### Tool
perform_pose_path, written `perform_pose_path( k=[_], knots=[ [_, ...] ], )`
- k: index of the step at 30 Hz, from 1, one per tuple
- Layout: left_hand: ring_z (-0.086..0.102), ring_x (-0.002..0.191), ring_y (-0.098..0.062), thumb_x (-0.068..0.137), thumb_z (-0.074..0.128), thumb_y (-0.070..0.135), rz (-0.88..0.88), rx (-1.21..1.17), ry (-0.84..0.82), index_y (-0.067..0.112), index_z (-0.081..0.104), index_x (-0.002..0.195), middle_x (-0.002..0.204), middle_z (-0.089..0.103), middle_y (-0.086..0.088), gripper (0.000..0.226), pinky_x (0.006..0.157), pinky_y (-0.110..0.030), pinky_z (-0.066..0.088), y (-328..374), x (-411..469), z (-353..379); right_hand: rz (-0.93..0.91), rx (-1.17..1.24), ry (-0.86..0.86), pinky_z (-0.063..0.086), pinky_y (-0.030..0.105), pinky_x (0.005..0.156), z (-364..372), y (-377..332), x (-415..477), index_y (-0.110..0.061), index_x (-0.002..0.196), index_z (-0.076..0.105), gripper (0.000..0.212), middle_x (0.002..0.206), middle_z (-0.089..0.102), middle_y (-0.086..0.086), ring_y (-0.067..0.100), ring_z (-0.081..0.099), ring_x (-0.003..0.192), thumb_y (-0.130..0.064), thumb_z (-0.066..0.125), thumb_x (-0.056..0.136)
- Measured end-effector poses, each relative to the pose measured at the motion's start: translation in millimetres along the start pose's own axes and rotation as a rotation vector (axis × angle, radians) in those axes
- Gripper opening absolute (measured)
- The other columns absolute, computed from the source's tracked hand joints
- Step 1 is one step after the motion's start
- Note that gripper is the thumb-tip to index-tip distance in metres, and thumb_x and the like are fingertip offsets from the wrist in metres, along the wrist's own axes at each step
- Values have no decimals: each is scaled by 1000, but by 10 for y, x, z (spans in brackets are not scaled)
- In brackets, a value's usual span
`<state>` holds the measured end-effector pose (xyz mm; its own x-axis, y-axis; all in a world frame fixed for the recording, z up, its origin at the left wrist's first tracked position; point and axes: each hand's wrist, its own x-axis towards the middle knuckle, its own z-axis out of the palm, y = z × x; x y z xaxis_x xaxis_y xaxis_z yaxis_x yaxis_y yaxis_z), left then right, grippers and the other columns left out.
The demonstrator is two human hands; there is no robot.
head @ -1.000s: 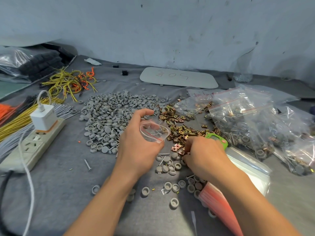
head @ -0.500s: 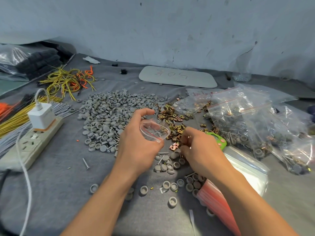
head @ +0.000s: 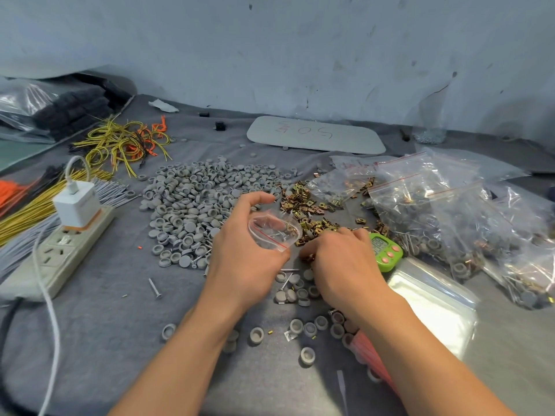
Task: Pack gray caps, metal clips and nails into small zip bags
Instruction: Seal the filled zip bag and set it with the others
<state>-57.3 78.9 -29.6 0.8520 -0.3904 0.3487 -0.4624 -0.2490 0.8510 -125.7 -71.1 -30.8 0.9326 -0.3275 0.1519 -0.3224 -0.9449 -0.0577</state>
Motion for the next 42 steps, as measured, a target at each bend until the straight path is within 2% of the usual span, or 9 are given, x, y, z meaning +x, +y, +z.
perform_pose_path(
  k=[8,13,15,17,21,25,29,37,42],
  knots=[
    [69,79,0,70,86,7,-1,7,-10,48,53,118,95,73,18,71,66,-15,52,-18,3,-38,4,71,56,19,39,79,68,49,17,-34,94,69,14,96,66,-6,22,53,102,-23,68,85],
    [68,81,3,69,87,9,7,15,-9,49,53,118,95,73,19,72,68,-10,49,-13,5,-26,19,127,83,24,37,83,88,87,-16,-33,85,54,19,88,62,-7,22,53,97,-18,66,87],
    [68,82,3,69,88,9,8,13,-9,49,52,118,95,73,20,72,68,-10,48,-20,5,-26,81,308,152,32,33,83,44,104,-49,-33,84,53,21,84,64,-9,20,55,91,-18,63,92],
    [68,82,3,69,88,10,10,14,-6,49,53,118,95,72,22,72,67,-8,46,-27,4,-29,144,612,192,41,27,69,-28,107,-102,-31,78,54,25,72,69,-9,12,60,74,-14,66,91],
    [66,84,7,69,89,10,25,25,-4,49,53,118,93,72,21,72,66,-3,43,-21,4,-36,177,1083,183,45,35,58,-174,50,-277,-27,84,63,19,73,77,-2,20,59,60,-11,74,84],
    [64,84,10,67,86,10,48,77,-44,50,51,117,94,69,29,73,65,-3,42,27,-30,-5,108,1015,355,49,25,54,-235,43,-345,-27,78,69,25,70,75,-9,8,64,58,-5,78,84],
    [64,78,8,65,83,20,61,83,-111,55,49,117,95,70,24,72,59,-7,43,76,-87,51,94,879,443,54,19,67,-266,18,-351,-34,71,74,30,73,73,-21,1,70,73,-6,84,76],
    [62,80,13,63,80,3,87,126,-143,57,48,116,88,69,26,82,57,-3,40,91,-91,99,62,914,402,44,10,92,-271,-58,-314,-38,76,82,31,98,76,-25,0,59,113,-8,90,71],
    [66,75,5,65,86,11,56,31,-122,54,51,118,97,69,29,77,56,-9,45,103,-69,71,137,960,453,54,23,94,-280,5,-265,-38,88,84,23,100,76,-23,-6,68,102,-14,82,86]
  ],
)
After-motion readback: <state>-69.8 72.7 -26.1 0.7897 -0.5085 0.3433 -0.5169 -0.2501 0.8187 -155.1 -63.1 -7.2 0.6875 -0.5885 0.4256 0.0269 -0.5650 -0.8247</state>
